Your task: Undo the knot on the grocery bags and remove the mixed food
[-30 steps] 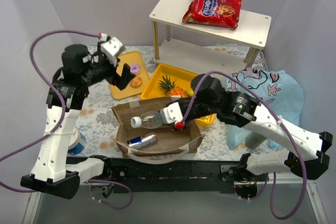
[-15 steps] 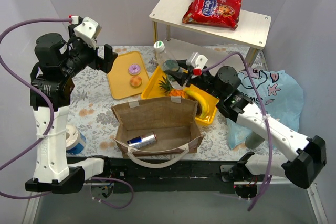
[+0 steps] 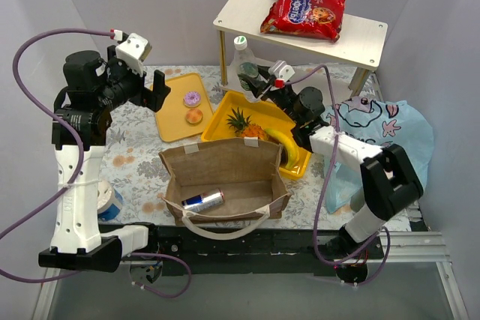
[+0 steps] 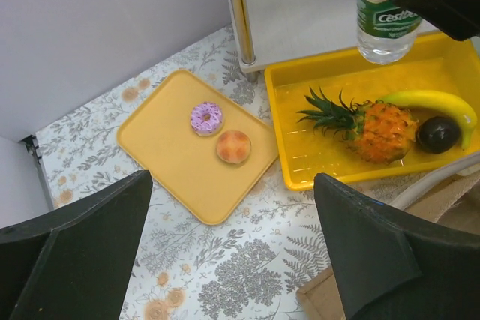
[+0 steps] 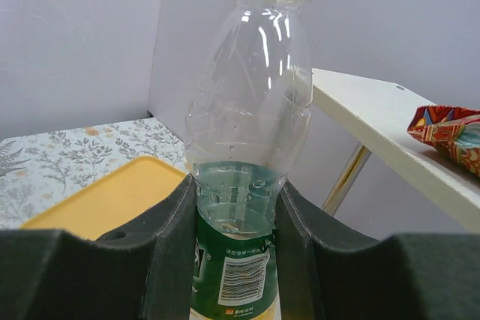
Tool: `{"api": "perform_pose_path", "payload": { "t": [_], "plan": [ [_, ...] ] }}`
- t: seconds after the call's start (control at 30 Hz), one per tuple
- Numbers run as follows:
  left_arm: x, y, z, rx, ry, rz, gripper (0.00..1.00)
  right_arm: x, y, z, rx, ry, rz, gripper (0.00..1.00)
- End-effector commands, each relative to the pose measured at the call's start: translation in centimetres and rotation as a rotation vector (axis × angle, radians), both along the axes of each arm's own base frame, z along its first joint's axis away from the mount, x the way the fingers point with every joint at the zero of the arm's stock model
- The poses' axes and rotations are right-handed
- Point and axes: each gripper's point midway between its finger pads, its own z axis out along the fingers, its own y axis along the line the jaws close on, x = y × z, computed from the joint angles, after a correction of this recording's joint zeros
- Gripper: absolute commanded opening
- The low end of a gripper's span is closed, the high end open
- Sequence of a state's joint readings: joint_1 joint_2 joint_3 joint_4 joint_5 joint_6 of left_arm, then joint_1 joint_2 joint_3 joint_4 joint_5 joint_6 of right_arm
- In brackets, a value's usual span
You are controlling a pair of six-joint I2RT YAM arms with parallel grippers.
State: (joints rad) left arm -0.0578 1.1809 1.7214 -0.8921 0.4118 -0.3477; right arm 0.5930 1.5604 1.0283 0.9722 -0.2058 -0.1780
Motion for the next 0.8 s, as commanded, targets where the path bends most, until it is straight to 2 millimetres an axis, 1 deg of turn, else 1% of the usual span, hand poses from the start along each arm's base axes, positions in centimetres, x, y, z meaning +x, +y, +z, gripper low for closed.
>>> {"api": "perform_pose_path", "payload": {
  "t": [0.0, 0.03, 0.07, 0.1, 0.13, 0.17, 0.2, 0.23, 0.27, 0.3, 0.33, 0.37, 0.4, 0.43, 0.47, 0.5, 0.53, 0.57, 0.6, 0.63, 0.67, 0.73, 0.77],
  "plan": [
    [-0.4, -0.1, -0.7, -0.001, 0.020, -0.017, 0.90, 0.6, -0.5, 3.9, 0.122, -0.227, 0.037, 0.01],
    [-0.1, -0.1, -0.8, -0.002, 0.024, -0.017, 0.90, 1.4, -0.9, 3.9, 0.128, -0.246, 0.025, 0.01],
    [0.1, -0.2, -1.0, -0.007, 0.029, -0.019, 0.90, 2.7, -0.5, 2.8, 0.118, -0.234, 0.022, 0.01],
    [0.3, -0.2, -1.1, -0.009, 0.035, -0.018, 0.90, 3.7, -0.4, 2.5, 0.121, -0.228, 0.015, 0.01],
    [0.5, -0.2, -1.2, -0.011, 0.036, -0.017, 0.90, 4.8, -0.8, 2.1, 0.120, -0.223, 0.000, 0.01],
    [0.6, -0.3, -1.3, -0.013, 0.037, -0.018, 0.90, 6.2, -0.5, 0.3, 0.107, -0.196, -0.005, 0.01],
    [0.7, -0.3, -1.4, -0.014, 0.039, -0.019, 0.90, 6.8, -0.5, 0.8, 0.113, -0.212, -0.006, 0.01],
    [0.8, -0.3, -1.8, -0.013, 0.047, -0.021, 0.90, 7.6, -0.6, 0.4, 0.110, -0.213, -0.014, 0.01],
    [0.9, -0.3, -1.9, -0.010, 0.046, -0.019, 0.90, 8.6, -0.3, -1.1, 0.099, -0.196, -0.018, 0.01],
    [0.9, -0.3, -2.2, -0.011, 0.052, -0.017, 0.90, 9.3, -0.3, -0.5, 0.108, -0.212, -0.026, 0.01],
    [1.0, -0.2, -2.8, -0.008, 0.066, -0.013, 0.90, 10.0, -0.4, -0.8, 0.111, -0.206, -0.032, 0.01],
    [1.0, -0.1, -3.1, -0.007, 0.069, -0.010, 0.90, 11.1, -0.1, -2.5, 0.103, -0.180, -0.036, 0.01],
    [0.9, -0.1, -3.3, -0.007, 0.074, -0.010, 0.90, 11.7, 0.0, -1.8, 0.116, -0.194, -0.043, 0.01],
    [0.9, 0.0, -4.0, -0.004, 0.088, -0.009, 0.90, 12.4, -0.1, -2.3, 0.116, -0.187, -0.053, 0.01],
    [1.0, 0.0, -4.3, -0.003, 0.094, -0.006, 0.90, 13.5, 0.1, -3.9, 0.109, -0.161, -0.065, 0.01],
    [0.9, 0.1, -4.5, -0.005, 0.100, -0.002, 0.90, 14.5, -0.1, -4.4, 0.111, -0.145, -0.082, 0.01],
    [0.9, 0.1, -4.7, -0.004, 0.104, -0.002, 0.90, 15.3, -0.4, -3.8, 0.127, -0.153, -0.092, 0.01],
    [1.0, 0.1, -5.1, -0.004, 0.114, -0.004, 0.90, 16.2, -0.1, -5.2, 0.122, -0.132, -0.098, 0.01],
    [1.1, 0.1, -5.2, -0.005, 0.117, -0.002, 0.90, 16.9, -0.3, -5.7, 0.122, -0.123, -0.112, 0.01],
    [1.0, 0.2, -5.4, -0.003, 0.120, -0.001, 0.90, 17.6, -0.5, -4.9, 0.133, -0.140, -0.121, 0.01],
    [1.1, 0.2, -5.8, -0.002, 0.128, 0.002, 0.90, 18.5, -0.4, -6.3, 0.130, -0.117, -0.127, 0.01],
    [1.2, 0.2, -6.1, -0.002, 0.133, 0.001, 0.90, 19.6, -0.7, -6.9, 0.138, -0.106, -0.147, 0.01],
    [1.3, 0.2, -6.6, -0.001, 0.143, 0.002, 0.90, 20.3, -0.6, -7.4, 0.141, -0.104, -0.152, 0.01]
  ]
}}
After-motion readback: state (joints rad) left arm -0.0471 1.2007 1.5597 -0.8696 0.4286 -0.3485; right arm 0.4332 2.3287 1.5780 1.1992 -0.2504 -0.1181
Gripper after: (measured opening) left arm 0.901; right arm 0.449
